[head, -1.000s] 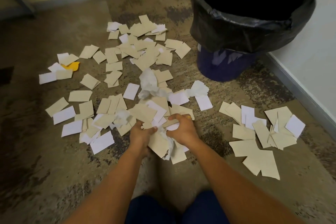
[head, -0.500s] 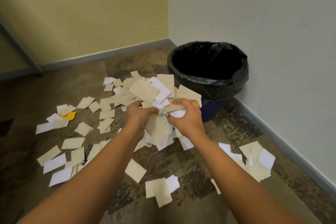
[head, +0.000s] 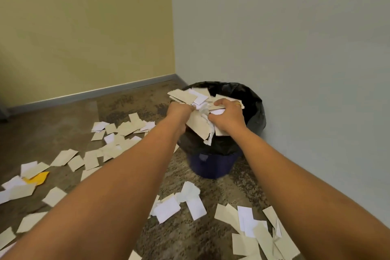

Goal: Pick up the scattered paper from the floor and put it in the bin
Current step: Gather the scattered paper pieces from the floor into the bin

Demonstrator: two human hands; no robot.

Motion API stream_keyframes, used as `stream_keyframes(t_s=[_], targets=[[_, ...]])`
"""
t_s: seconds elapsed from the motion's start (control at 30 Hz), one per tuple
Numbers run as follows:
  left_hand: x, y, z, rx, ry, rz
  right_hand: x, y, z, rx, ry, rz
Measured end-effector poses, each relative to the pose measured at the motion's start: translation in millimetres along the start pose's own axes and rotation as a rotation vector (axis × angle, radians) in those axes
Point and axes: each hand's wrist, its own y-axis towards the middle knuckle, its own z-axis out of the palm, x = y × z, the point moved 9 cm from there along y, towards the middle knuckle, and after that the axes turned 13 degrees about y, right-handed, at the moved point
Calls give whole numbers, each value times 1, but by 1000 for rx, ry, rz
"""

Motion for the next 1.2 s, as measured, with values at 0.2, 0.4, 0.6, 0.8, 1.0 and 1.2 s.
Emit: stream_keyframes(t_s=[0.2,0.4,0.6,0.8,1.0,1.2], targets=[[8,18,18,69,-68,-31,-33,20,-5,-83,90,176],[13,22,23,96,-154,-6,-42,20,-3,-133,191,191],[-1,3,31,213,-101,30,-28,14,-7,-147,161,77],[-3,-8,9,60,-48,127,-9,-9,-16,-203,102,-126],[51,-26,-25,-229,-25,180,-20,-63,-7,-221,50,-305],[159,-46,-18,-180,139,11,-77,-123,13,-154,-120,-314]])
